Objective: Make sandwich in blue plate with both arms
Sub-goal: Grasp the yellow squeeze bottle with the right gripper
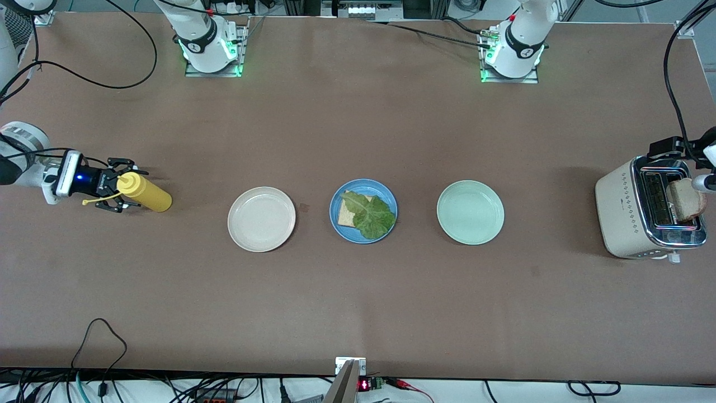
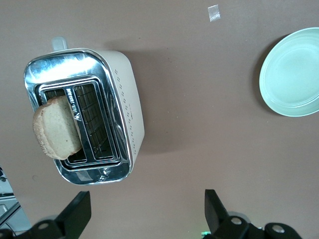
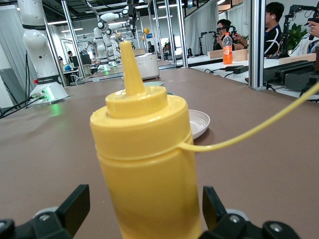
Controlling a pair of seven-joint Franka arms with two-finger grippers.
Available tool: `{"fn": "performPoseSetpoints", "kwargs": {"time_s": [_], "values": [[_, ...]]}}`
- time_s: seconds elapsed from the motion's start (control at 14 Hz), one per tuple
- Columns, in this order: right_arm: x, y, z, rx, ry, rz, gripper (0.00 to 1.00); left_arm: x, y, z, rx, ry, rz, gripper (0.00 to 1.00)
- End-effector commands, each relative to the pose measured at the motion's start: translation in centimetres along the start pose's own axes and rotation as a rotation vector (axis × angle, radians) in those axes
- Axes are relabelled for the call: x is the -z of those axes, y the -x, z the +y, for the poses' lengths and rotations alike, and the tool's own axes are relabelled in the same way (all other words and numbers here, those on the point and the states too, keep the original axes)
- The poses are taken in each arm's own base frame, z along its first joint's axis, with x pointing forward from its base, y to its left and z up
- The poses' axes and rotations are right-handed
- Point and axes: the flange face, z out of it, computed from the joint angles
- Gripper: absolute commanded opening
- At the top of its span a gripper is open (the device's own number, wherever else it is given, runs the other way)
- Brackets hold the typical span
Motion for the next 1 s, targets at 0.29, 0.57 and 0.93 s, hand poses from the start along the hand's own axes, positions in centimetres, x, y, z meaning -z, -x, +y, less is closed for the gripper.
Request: {"fn": "performPoseSetpoints", "kwargs": {"time_s": [0.29,0.57,0.93], "values": [[-1.6,-1.0,0.6,0.019,0.006,0.039,0.97,1.0,0.3,0.8,-0.003,0.011,0.004,1.00],[-1.6,-0.9,0.6,0.018,0.008,0.037,0.81,1.0,0.3,0.8,-0.005,0.012,0.002,1.00],[-1.9,-0.6,0.6,0.011,0.005,0.037,0.43,1.0,0.3,0.7,-0.005,0.010,0.001,1.00]]}}
